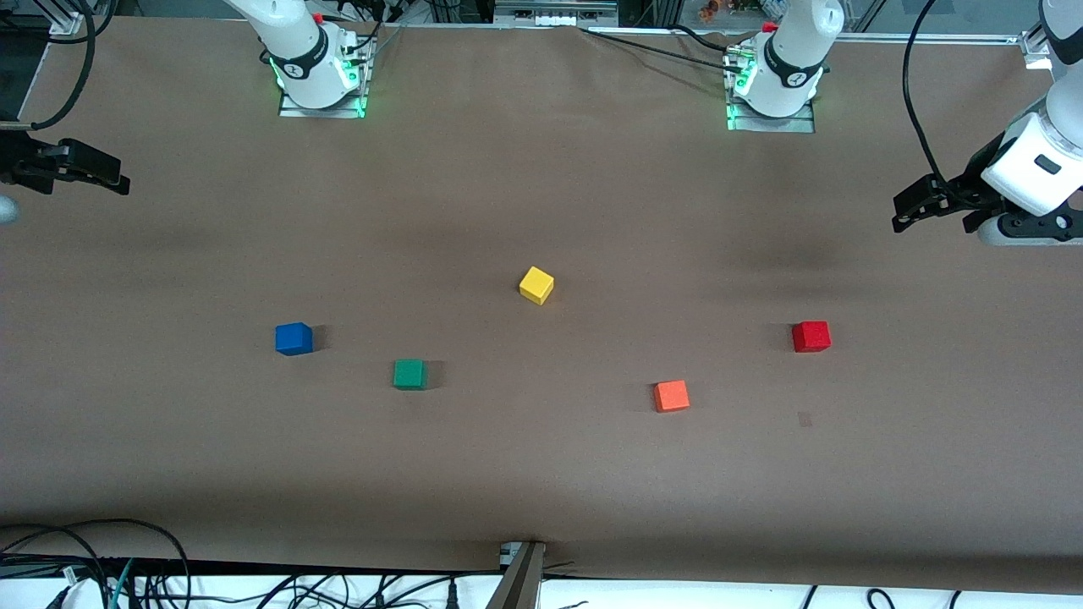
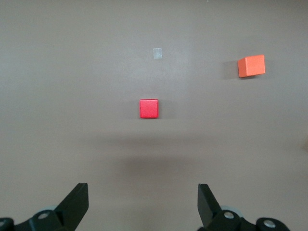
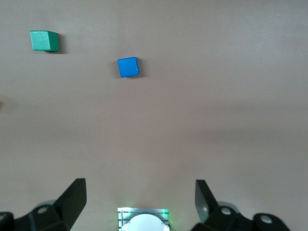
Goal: Pass red block to right arm, stack on blue
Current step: 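Move the left gripper down over the red cube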
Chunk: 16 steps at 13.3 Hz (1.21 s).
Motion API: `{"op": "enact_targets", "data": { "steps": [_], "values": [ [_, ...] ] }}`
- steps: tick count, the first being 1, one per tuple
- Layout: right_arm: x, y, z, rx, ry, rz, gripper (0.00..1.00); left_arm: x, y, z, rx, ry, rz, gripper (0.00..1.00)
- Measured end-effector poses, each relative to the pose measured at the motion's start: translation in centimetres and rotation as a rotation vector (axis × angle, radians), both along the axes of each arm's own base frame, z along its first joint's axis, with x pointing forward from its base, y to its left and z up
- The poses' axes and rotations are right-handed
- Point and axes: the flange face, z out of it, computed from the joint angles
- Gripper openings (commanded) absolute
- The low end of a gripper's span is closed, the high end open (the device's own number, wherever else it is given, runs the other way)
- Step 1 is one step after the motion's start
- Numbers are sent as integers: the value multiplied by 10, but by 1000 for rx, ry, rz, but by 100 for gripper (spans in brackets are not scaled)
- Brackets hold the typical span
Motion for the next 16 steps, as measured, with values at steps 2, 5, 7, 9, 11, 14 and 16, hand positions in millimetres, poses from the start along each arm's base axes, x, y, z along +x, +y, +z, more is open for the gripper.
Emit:
{"op": "enact_targets", "data": {
  "steps": [2,5,7,9,11,14,16],
  "values": [
    [0,0,0,0,0,0,100,0,1,0,0,0,-10,100],
    [0,0,0,0,0,0,100,0,1,1,0,-1,-11,100],
    [0,0,0,0,0,0,100,1,1,0,0,0,-11,100],
    [0,0,0,0,0,0,100,1,1,-5,0,23,-11,100],
    [0,0,0,0,0,0,100,1,1,-15,1,68,-11,100],
    [0,0,0,0,0,0,100,2,-1,-29,3,114,-21,100],
    [0,0,0,0,0,0,100,7,-3,-40,3,126,-27,100]
  ]
}}
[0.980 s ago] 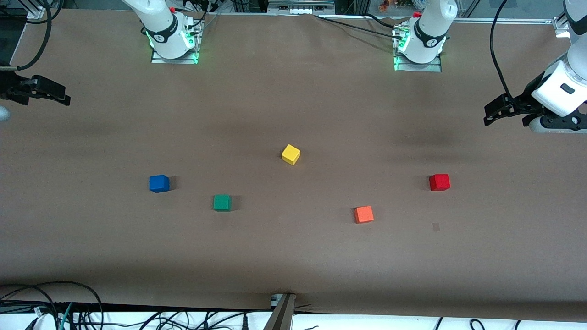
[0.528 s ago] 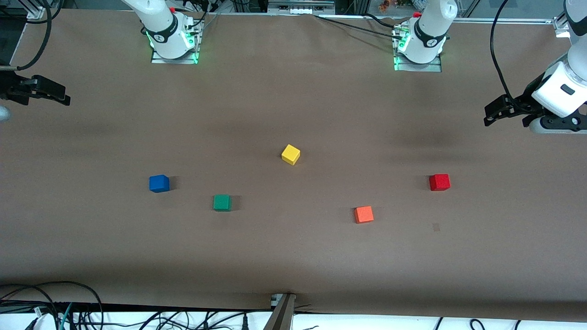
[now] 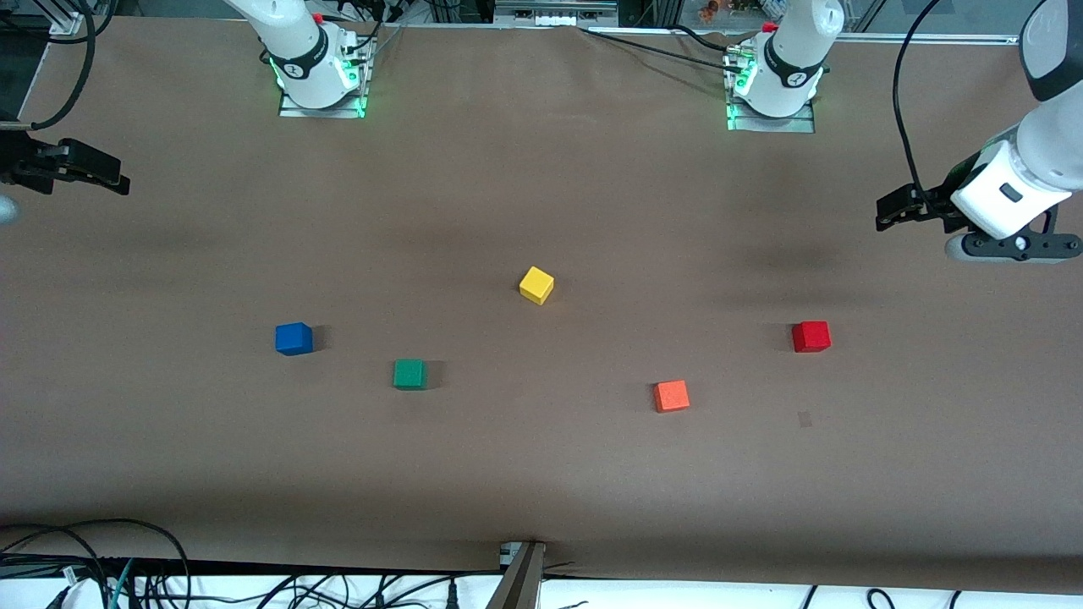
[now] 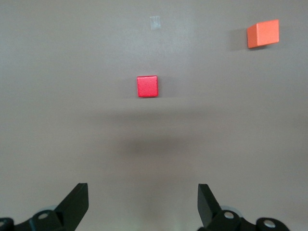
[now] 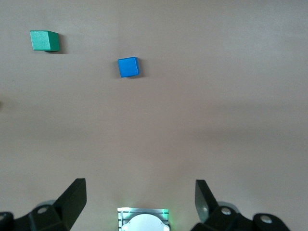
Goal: Pass red block to right arm, stack on blue
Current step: 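Move the left gripper down over the red cube, then close the left gripper on the red cube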
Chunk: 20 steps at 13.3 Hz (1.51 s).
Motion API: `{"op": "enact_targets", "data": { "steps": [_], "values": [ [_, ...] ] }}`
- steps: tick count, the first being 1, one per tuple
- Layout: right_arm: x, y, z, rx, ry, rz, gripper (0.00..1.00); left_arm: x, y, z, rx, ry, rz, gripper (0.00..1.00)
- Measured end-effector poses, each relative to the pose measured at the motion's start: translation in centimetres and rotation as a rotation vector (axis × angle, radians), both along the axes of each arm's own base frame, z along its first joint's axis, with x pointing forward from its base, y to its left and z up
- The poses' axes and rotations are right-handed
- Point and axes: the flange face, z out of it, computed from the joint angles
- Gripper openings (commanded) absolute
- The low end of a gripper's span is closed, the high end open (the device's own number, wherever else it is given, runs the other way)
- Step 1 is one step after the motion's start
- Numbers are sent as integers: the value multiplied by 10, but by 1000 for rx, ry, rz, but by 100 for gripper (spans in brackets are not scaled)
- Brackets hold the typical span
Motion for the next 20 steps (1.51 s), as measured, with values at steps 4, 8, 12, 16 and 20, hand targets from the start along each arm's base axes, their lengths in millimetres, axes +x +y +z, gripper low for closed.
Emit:
{"op": "enact_targets", "data": {
  "steps": [4,8,12,16,20],
  "values": [
    [0,0,0,0,0,0,100,18,-4,-30,-1,-53,-10,100],
    [0,0,0,0,0,0,100,40,-6,-90,-3,-115,-41,100],
    [0,0,0,0,0,-1,100,65,-7,-168,-1,-125,-52,100],
    [0,0,0,0,-1,-1,100,77,-5,-262,2,-178,-55,100],
    [0,0,0,0,0,-1,100,57,-3,-307,3,-194,-55,100]
  ]
}}
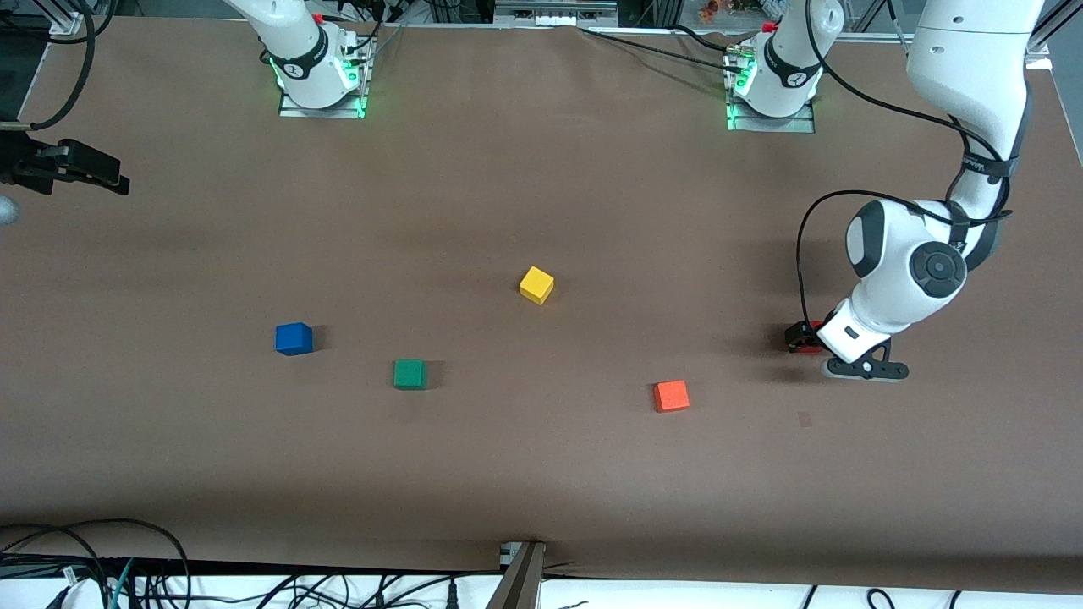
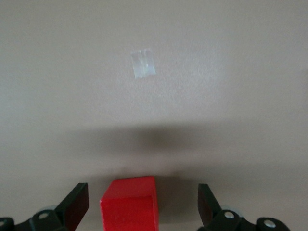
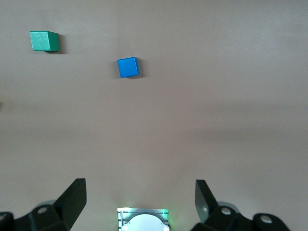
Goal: Pass red block to right arm, stack on blue
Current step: 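Close the left gripper on the red cube, then lift the red cube with the left gripper while the right gripper approaches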
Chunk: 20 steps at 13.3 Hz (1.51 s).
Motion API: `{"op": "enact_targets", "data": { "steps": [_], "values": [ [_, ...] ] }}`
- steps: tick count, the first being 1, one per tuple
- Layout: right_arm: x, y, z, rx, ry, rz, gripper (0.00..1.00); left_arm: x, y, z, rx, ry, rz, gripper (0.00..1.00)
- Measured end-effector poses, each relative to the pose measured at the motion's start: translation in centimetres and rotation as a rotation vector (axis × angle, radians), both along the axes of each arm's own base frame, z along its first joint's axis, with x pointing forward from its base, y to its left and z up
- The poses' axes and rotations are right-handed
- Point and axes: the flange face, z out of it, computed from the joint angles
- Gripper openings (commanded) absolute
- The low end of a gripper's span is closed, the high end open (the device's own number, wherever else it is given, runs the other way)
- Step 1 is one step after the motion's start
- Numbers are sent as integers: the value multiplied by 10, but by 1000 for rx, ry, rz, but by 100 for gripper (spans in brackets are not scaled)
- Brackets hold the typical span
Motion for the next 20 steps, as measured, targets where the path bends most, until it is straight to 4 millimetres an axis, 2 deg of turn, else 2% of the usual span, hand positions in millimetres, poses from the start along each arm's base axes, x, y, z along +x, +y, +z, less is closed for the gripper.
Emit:
{"op": "enact_targets", "data": {
  "steps": [3,9,12,13,14,16,17,20],
  "values": [
    [0,0,0,0,0,0,100,-12,1,-13,1,18,-1,100],
    [0,0,0,0,0,0,100,-15,7,-23,3,7,-3,100],
    [0,0,0,0,0,0,100,-19,14,-37,4,30,9,99],
    [0,0,0,0,1,0,100,-20,15,-42,4,37,10,68],
    [0,0,-1,0,1,0,100,-21,15,-46,4,42,11,32],
    [1,0,-1,0,2,0,100,-21,15,-47,4,44,10,3],
    [1,0,-1,0,3,0,100,-21,15,-47,4,44,10,0],
    [1,0,-2,0,4,0,100,-21,15,-47,4,47,9,0]
  ]
}}
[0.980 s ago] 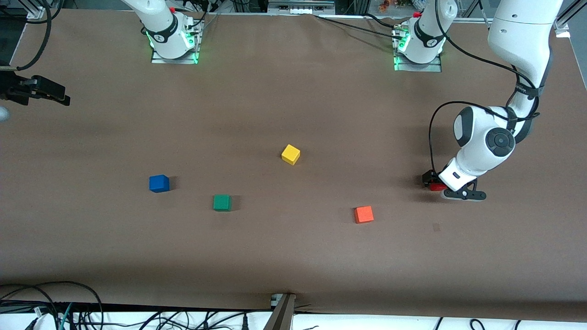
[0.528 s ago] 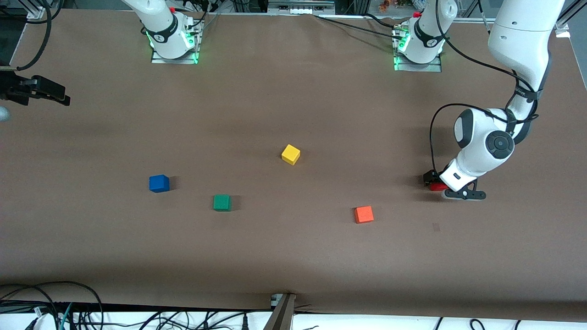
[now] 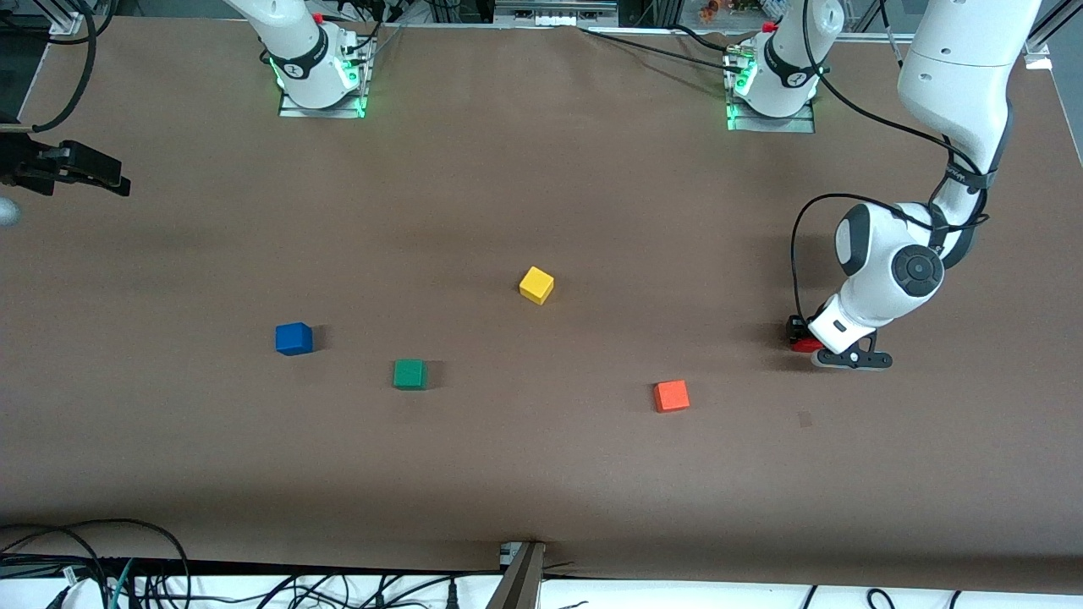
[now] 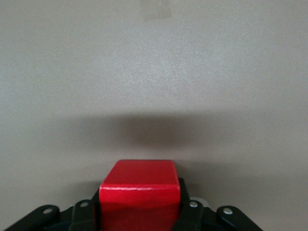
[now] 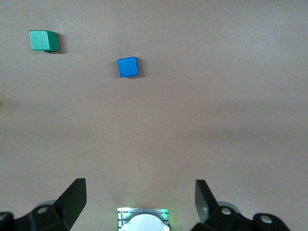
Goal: Pass red block to right arm, stack on blue
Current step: 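Lift the red cube with the left gripper while the right gripper approaches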
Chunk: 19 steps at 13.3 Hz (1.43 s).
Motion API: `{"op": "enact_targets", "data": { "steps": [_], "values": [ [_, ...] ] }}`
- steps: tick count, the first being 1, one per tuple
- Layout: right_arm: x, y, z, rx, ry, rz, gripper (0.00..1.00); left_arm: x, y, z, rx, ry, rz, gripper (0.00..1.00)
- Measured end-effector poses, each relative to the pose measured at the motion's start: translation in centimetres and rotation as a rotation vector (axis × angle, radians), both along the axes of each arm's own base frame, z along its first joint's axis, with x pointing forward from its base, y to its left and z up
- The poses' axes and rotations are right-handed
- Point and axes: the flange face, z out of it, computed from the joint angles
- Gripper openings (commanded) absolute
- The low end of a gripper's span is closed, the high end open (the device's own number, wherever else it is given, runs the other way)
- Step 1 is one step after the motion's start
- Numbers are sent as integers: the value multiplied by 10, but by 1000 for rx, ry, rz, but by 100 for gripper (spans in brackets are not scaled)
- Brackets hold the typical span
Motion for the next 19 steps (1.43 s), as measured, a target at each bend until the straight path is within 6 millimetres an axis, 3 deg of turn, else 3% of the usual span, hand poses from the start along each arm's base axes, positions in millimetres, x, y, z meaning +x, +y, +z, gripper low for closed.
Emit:
{"op": "enact_targets", "data": {
  "steps": [3,5,8,12,14,16,19],
  "values": [
    [0,0,-1,0,1,0,100,4,-1,8,-1,5,-1,0],
    [1,1,-3,0,5,1,100,16,-11,32,-8,19,-19,0],
    [6,5,-13,-1,23,9,100,35,-53,75,-38,-12,-103,0],
    [16,9,-35,-3,63,14,100,43,-113,101,-86,-63,-211,0],
    [19,10,-41,2,73,14,100,48,-133,115,-125,-90,-233,0],
    [21,13,-46,24,81,14,100,54,-140,127,-196,-115,-254,0],
    [25,20,-56,77,95,14,100,60,-134,135,-303,-150,-303,0]
  ]
}}
